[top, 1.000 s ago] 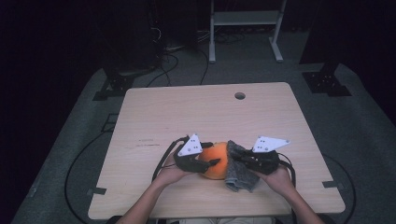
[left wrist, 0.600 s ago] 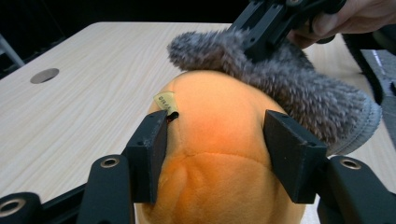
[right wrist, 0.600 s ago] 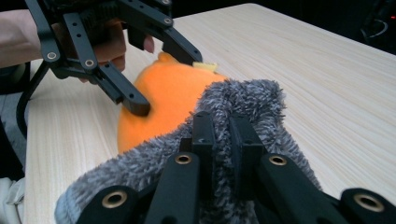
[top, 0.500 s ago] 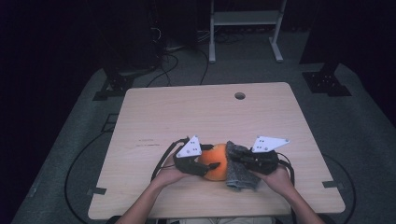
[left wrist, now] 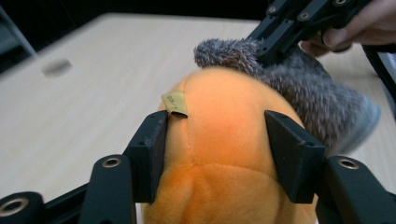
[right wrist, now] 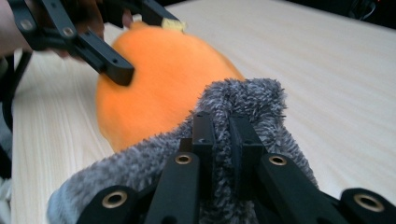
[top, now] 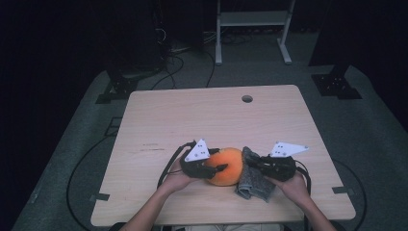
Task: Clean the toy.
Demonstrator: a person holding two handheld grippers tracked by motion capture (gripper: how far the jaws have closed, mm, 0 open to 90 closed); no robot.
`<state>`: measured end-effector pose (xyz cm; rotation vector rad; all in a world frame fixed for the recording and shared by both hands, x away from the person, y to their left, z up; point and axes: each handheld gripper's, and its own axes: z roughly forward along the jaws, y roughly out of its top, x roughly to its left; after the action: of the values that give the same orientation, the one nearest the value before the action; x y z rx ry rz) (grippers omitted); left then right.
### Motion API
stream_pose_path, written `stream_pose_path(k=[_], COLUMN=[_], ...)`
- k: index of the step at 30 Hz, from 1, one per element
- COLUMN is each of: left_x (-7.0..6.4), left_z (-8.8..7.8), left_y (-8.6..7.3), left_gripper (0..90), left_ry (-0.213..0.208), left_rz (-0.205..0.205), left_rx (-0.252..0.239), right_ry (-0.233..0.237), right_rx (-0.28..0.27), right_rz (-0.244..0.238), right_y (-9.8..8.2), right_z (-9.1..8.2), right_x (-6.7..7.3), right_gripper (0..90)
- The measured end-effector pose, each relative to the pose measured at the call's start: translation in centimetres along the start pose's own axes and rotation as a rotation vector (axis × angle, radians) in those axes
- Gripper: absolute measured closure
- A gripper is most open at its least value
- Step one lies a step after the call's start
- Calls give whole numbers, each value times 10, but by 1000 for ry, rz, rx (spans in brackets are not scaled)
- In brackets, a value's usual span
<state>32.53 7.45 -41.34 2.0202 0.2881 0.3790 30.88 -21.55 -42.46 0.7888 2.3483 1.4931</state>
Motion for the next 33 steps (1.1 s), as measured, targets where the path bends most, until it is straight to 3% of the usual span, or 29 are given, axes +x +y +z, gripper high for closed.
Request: stream_pose_path(k=[2,3,5,7,8,11,14,19,22,25,30,33], left_x=[-4,-5,-5,-1,3,9,11,16,21,22,21,19], left_z=[3,6,5,2,0,-3,-6,-10,-14,-17,-16,-18], left_y=[4,5,4,1,-1,-1,-5,-13,-18,-20,-21,-22], left_gripper=[437,440,438,391,391,263,329,403,409,413,424,425], left_ry=[28,18,17,-7,-37,-59,-49,-56,-61,-66,-74,-73], left_rz=[39,62,68,38,-2,-79,-53,-60,-87,-83,-72,-69], left_rx=[-5,-4,2,0,19,39,64,53,52,53,53,51], right_ry=[9,9,11,15,15,35,31,5,-25,-30,18,20], right_rx=[-40,-57,-48,-28,-28,-36,-45,-30,16,57,-63,-55], right_rz=[-3,-20,-42,-47,-47,-58,-86,-44,-8,28,57,50], right_y=[7,16,21,21,21,21,23,14,1,-11,1,4], right_z=[-3,-3,3,12,12,22,26,23,20,19,14,22], right_x=[1,2,4,7,7,17,24,14,5,-2,-1,1], right_gripper=[818,817,817,819,819,819,819,820,819,819,817,812])
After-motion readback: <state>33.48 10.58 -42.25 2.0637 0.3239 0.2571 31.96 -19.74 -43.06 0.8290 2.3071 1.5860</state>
